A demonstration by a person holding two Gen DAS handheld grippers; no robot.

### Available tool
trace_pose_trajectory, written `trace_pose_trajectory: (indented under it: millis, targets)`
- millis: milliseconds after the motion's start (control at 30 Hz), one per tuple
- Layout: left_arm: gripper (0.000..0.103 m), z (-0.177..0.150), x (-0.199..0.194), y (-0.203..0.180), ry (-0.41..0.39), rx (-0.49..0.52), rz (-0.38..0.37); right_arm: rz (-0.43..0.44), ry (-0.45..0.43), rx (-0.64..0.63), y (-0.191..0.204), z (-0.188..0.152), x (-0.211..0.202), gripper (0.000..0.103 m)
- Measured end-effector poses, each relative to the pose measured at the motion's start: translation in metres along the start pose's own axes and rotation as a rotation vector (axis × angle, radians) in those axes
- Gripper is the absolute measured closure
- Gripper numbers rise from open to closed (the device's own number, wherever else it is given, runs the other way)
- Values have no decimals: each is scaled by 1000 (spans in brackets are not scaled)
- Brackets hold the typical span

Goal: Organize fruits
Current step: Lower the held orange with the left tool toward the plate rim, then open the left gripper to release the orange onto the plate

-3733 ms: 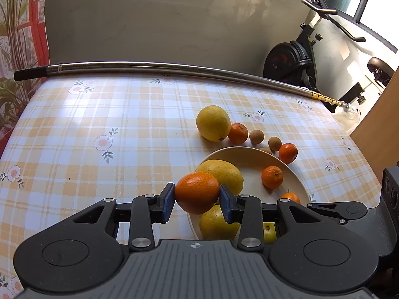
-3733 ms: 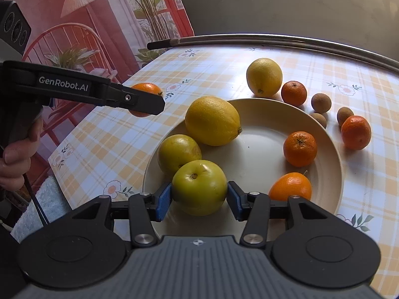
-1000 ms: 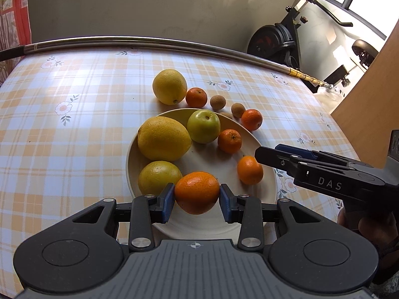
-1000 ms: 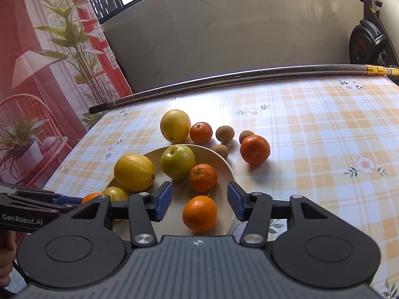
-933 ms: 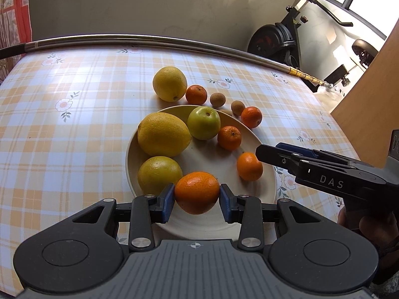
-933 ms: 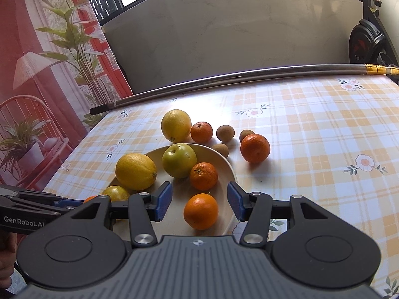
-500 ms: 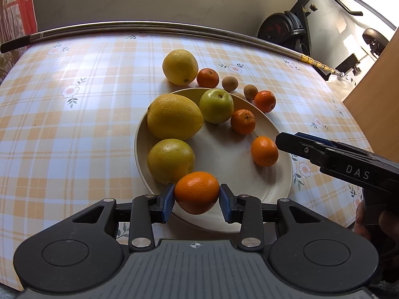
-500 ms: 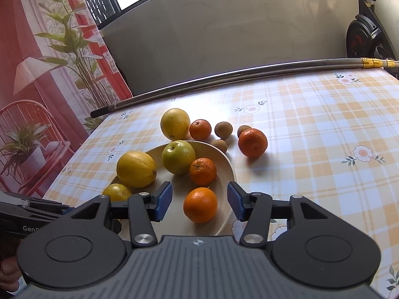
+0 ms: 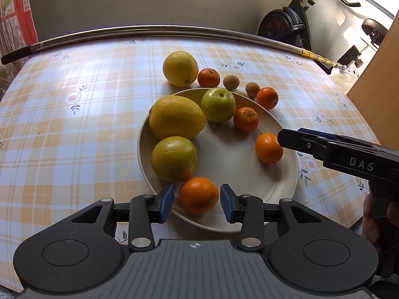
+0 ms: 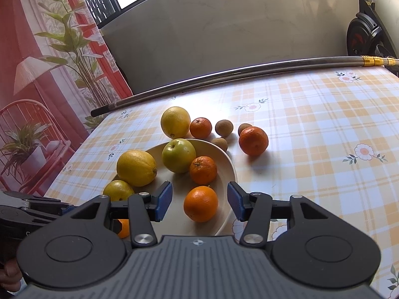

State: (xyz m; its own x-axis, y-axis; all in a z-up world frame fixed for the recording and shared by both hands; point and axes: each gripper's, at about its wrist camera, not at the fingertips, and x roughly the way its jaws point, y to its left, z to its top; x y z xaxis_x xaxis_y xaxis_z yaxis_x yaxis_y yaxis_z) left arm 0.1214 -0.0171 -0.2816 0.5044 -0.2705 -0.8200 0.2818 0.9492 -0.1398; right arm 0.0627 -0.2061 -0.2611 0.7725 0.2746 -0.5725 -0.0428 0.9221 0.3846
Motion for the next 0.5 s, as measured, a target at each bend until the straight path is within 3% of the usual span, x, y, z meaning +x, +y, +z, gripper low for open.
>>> trace_pose_trajectory:
  millis: [500]
  targets:
    - [59, -4, -14, 2, -65, -29, 69, 2, 2, 4, 0, 1, 0, 50]
